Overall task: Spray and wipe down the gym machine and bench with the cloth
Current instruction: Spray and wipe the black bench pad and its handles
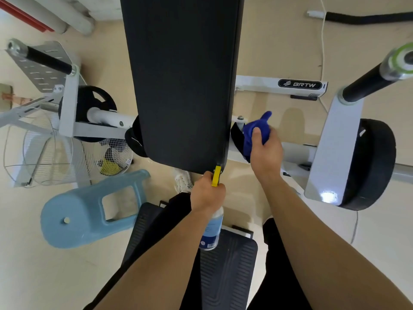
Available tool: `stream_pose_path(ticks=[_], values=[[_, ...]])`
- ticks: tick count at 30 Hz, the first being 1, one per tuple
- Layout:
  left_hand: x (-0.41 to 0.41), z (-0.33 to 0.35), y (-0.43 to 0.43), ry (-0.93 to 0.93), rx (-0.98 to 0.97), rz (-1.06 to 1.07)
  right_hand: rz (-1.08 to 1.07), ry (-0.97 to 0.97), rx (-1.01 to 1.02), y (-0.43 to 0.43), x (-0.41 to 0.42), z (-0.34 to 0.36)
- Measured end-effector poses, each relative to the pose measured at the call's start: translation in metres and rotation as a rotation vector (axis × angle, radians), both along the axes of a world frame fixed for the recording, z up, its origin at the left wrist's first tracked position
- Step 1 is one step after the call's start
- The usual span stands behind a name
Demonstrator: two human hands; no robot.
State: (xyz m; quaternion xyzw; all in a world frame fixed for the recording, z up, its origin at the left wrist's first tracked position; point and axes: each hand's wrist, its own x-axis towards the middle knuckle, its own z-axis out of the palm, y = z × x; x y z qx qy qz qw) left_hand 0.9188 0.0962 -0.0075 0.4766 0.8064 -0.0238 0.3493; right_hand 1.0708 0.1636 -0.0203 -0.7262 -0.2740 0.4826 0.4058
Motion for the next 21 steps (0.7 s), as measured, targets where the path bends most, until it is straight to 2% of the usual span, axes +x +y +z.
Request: stream_pose_path(ticks=[2,5,8,11,13,15,16,18,21], values=[[-0.005,-0.002,-0.001,0.010,-0.012,0.042,0.029,0.008,0.060,0.014,-0.009,-0.003],[-0.014,-0.001,0.005,-0.001,-0.010,-0.023,0.190,-0.048,0.071,0.029,-0.036,-0.022],[-0.027,0.005,0.021,-0.039,0.032,-0.127,0.360,-0.267,-0.103,0.014,-0.075,-0.040],[-0.046,0.012,0.045,-0.034,0.108,-0.139,0.387,-0.314,-0.264,-0.031,-0.105,-0.050],[-0.057,0.018,0.061,-0.009,0.142,-0.146,0.480,-0.226,-0.402,-0.069,-0.116,-0.066],[-0.065,0.025,0.079,-0.005,0.147,-0.185,0.661,-0.041,-0.529,-0.093,-0.128,-0.083],[-0.068,0.028,0.087,0.001,0.149,-0.214,0.663,0.062,-0.558,-0.094,-0.131,-0.084],[-0.073,0.032,0.101,-0.005,0.163,-0.239,0.385,0.183,-0.575,-0.082,-0.135,-0.080],[-0.078,0.038,0.115,-0.038,0.165,-0.246,-0.007,0.064,-0.600,-0.046,-0.127,-0.058]])
